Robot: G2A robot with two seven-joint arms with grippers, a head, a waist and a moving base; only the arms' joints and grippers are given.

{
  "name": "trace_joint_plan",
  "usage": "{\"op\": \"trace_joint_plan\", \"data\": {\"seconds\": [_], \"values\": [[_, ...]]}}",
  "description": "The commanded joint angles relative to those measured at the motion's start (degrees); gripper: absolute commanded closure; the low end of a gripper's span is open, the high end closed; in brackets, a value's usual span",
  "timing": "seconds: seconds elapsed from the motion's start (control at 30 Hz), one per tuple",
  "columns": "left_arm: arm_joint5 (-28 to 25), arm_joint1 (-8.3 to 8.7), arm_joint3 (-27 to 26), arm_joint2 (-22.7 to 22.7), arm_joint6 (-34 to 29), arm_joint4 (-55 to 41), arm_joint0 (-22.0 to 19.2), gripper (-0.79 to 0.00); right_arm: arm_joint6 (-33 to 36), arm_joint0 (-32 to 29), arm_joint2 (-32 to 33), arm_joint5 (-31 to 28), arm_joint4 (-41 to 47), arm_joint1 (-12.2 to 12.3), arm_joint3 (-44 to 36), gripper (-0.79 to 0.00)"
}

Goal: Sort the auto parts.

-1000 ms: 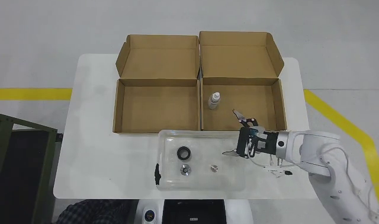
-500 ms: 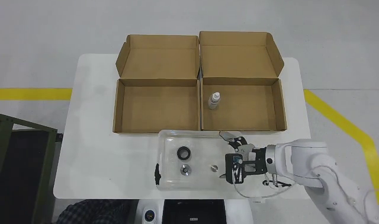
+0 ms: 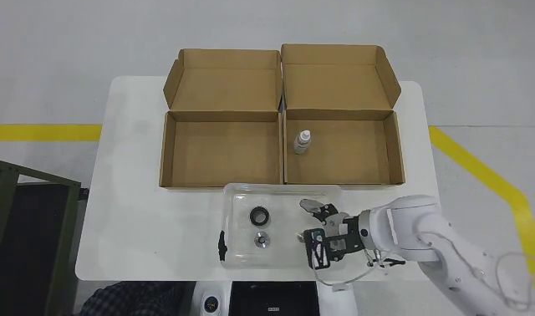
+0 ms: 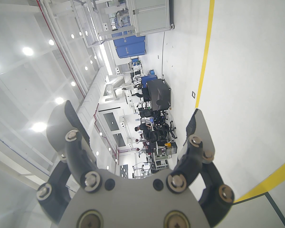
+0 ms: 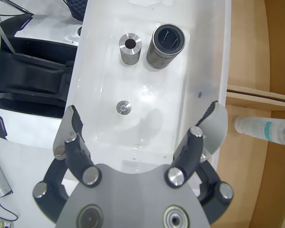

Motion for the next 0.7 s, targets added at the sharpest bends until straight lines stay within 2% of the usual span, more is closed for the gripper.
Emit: {"op": "trace_joint_plan", "data": {"seconds": [0.0, 0.3, 0.6, 0.63, 0.67], "values": [[0.0, 0.0, 0.0, 0.0, 0.0, 0.0, 0.0, -0.785, 0.09, 0.49, -0.71, 0.0, -0.23, 0.02, 0.36, -0.785], [0.0, 0.0, 0.0, 0.0, 0.0, 0.0, 0.0, -0.785, 0.31, 1.51, -2.64, 2.58, -3.34, -0.22, 2.51, -0.785], [0.0, 0.0, 0.0, 0.0, 0.0, 0.0, 0.0, -0.785, -0.04, 2.25, -5.43, 2.57, -5.22, -0.66, 3.81, -0.785], [0.0, 0.0, 0.0, 0.0, 0.0, 0.0, 0.0, -0.785, -0.05, 2.31, -5.67, 2.69, -5.32, -0.71, 3.95, -0.773], [0.0, 0.0, 0.0, 0.0, 0.0, 0.0, 0.0, -0.785, -0.14, 2.44, -6.02, 2.78, -5.43, -0.79, 4.1, -0.72]]}}
